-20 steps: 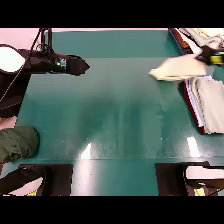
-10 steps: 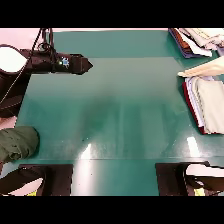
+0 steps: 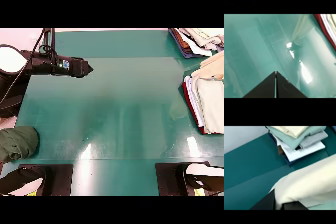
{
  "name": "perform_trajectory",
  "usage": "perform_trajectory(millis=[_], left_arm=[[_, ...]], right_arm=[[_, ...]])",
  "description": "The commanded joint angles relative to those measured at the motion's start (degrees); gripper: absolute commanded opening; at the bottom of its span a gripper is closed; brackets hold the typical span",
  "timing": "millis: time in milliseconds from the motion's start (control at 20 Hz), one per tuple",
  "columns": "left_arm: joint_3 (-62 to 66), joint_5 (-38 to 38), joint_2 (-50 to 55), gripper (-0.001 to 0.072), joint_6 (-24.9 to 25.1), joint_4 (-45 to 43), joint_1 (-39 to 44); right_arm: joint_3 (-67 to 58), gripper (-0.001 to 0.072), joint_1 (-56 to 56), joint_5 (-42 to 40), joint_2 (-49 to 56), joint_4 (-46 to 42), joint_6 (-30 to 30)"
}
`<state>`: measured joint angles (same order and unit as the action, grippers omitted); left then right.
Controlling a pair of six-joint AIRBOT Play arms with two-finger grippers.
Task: Fold the shirts.
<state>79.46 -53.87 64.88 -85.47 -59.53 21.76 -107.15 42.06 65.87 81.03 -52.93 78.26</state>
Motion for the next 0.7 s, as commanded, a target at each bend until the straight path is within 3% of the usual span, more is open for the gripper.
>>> perform_trajectory(millis=[0,400,550,600,650], left_arm=[[0.0,-1.3,0.0,0.0025,0.0,0.0,0.0],[0.0,-2.1,0.0,0.0025,0.5,-0.1,0.0],[0.0,-2.2,0.0,0.0025,0.5,-0.1,0.0],[0.0,-2.2,0.0,0.0025,0.4,0.0,0.0],[0.0,-2.2,0.0,0.0026,0.4,0.0,0.0]], right_arm=[[0.4,0.0019,1.6,9.8,-0.6,-6.4,0.1],[31.5,0.0048,8.7,10.5,-16.1,-19.5,0.2],[39.4,0.0529,13.3,10.7,-20.7,-22.8,0.2],[40.8,0.0617,15.1,10.7,-22.0,-23.6,0.2],[41.2,0.0636,17.0,11.1,-23.1,-23.8,0.2]])
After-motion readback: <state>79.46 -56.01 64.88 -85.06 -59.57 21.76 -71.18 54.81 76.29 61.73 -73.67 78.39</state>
